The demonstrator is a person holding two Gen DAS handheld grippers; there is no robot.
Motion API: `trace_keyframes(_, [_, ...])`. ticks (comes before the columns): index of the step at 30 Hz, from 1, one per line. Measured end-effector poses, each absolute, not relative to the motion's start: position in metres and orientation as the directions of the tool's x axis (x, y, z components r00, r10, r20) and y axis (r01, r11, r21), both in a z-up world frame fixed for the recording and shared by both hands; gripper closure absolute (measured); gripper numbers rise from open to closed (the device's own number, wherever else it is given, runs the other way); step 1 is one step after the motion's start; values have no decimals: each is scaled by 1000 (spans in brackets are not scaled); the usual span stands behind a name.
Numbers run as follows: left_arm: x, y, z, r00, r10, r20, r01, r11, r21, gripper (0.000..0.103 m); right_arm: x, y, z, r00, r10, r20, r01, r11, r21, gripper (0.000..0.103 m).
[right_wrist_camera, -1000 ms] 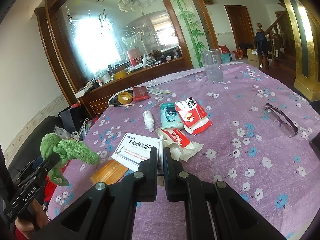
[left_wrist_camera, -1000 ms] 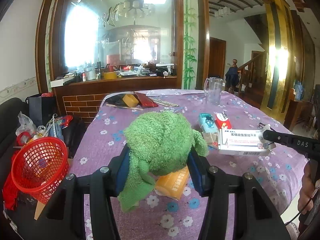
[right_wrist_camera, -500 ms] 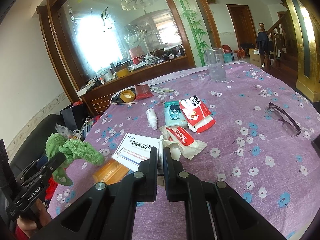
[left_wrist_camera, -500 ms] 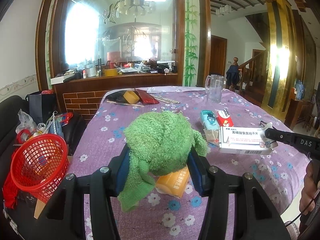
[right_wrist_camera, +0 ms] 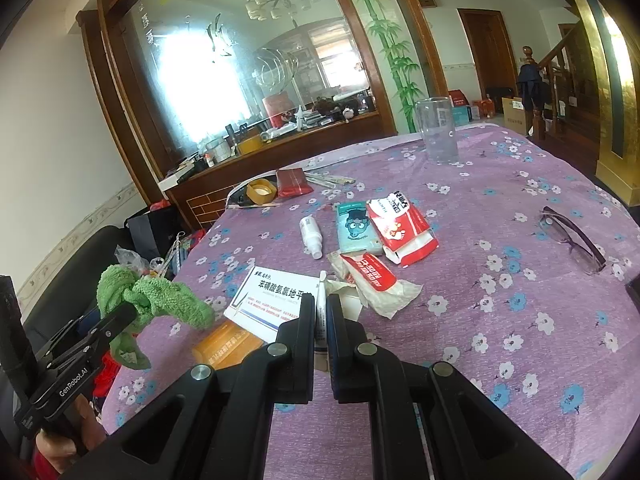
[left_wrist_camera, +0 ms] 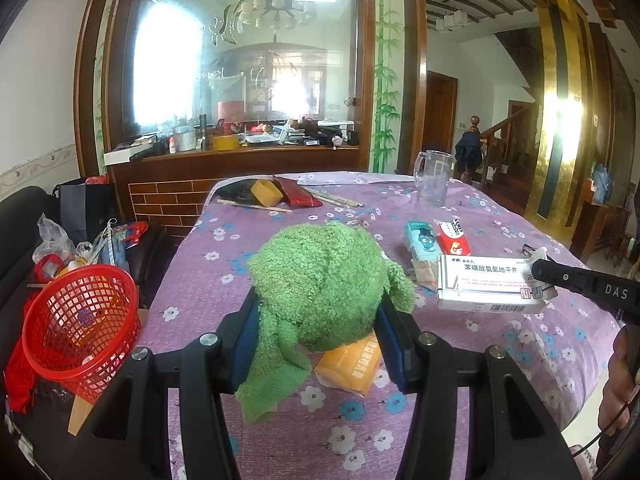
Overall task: Collect trash
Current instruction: 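Carry the green towel over the red basket and open the left tool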
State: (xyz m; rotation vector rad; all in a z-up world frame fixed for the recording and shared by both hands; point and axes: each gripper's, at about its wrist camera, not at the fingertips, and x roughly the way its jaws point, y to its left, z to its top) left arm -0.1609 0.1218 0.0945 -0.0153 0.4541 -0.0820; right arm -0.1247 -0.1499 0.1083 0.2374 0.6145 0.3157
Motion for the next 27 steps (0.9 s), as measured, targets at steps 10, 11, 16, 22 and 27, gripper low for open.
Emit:
trace_keyframes(10, [-162, 126, 96, 895, -76, -439, 64, 997, -43, 51, -125, -143, 109, 767, 369, -525, -234, 923, 307, 96])
trace_keyframes(11, [-162, 127, 96, 895, -75, -439, 62, 997, -45, 51, -125, -142, 109, 767, 371, -524, -236, 922, 306, 96])
trace_keyframes(16, [-163, 131, 99, 897, -69, -438, 52, 997, -51, 51, -124, -138, 111, 766, 378, -520, -248, 920, 303, 96])
trace_keyframes(22, [-164, 138, 103, 899, -53, -434, 32, 998, -55, 51, -123, -129, 113, 759, 392, -520, -269, 916, 299, 96])
trace_keyframes(27, [-168, 148, 106, 903, -28, -429, 6, 999, -53, 51, -121, -119, 113, 750, 406, -523, -291, 912, 290, 96])
